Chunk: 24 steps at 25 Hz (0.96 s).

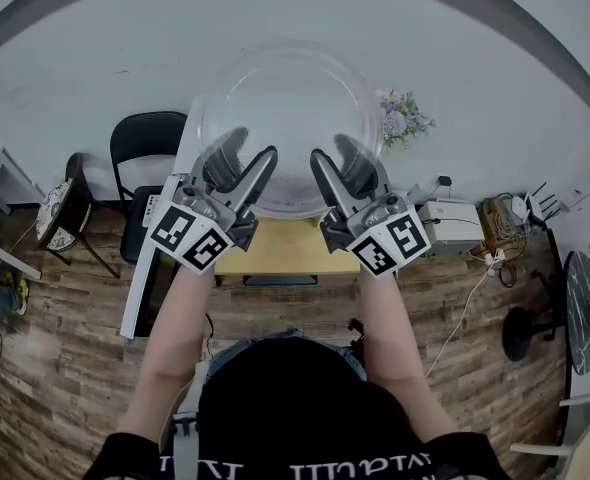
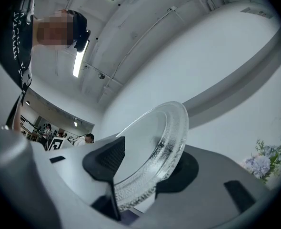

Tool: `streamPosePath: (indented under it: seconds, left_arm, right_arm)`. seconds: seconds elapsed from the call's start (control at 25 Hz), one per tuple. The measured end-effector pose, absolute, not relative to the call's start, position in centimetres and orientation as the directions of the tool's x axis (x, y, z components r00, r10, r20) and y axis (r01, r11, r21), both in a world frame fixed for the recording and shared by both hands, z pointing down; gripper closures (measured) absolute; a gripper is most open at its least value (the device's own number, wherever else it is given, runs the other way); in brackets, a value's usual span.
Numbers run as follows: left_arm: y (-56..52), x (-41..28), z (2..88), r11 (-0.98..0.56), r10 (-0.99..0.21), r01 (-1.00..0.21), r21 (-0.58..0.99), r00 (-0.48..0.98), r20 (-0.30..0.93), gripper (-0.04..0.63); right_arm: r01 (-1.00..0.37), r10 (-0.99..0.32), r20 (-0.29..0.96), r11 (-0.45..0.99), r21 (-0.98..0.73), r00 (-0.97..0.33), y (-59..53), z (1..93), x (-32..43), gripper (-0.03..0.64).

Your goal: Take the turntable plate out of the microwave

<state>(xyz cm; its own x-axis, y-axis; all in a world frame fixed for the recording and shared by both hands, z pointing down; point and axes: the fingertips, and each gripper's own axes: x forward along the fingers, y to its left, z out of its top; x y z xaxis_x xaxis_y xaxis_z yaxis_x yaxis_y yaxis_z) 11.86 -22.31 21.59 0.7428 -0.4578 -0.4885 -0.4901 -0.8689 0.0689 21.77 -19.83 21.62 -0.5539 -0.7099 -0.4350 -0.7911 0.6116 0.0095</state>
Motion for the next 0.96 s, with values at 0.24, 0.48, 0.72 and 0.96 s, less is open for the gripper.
streamPosePath:
  seconds: [0.24, 0.48, 0.72, 0.96]
  left_arm:
    - [-22.0, 11.8, 21.1, -0.875, -0.444, -0.48, 0.061, 0.746, -0.497, 0.36]
    - [-21.7, 11.5, 20.3, -0.877, -0.437, -0.478, 0.055, 0.744, -0.505, 0.36]
    - [-21.2, 11.2, 20.0, -0.875, -0.439, -0.481, 0.053, 0.743, -0.504, 0.36]
    - [-20.9, 11.2, 19.5, -0.874, -0.439, -0.484, 0.047, 0.744, -0.504, 0.36]
  right_arm:
    - [-0.798, -0.71, -0.441, 0.602, 0.026, -0.549, -19.4, 21.1, 21.7, 0.414]
    - [-0.798, -0.704, -0.446, 0.601, 0.039, -0.552, -19.1, 20.3, 21.4, 0.414]
    - [-0.795, -0.7, -0.448, 0.605, 0.042, -0.556, -18.7, 20.0, 21.0, 0.414]
    - [-0.795, -0.697, -0.455, 0.606, 0.039, -0.554, -18.3, 19.6, 21.1, 0.414]
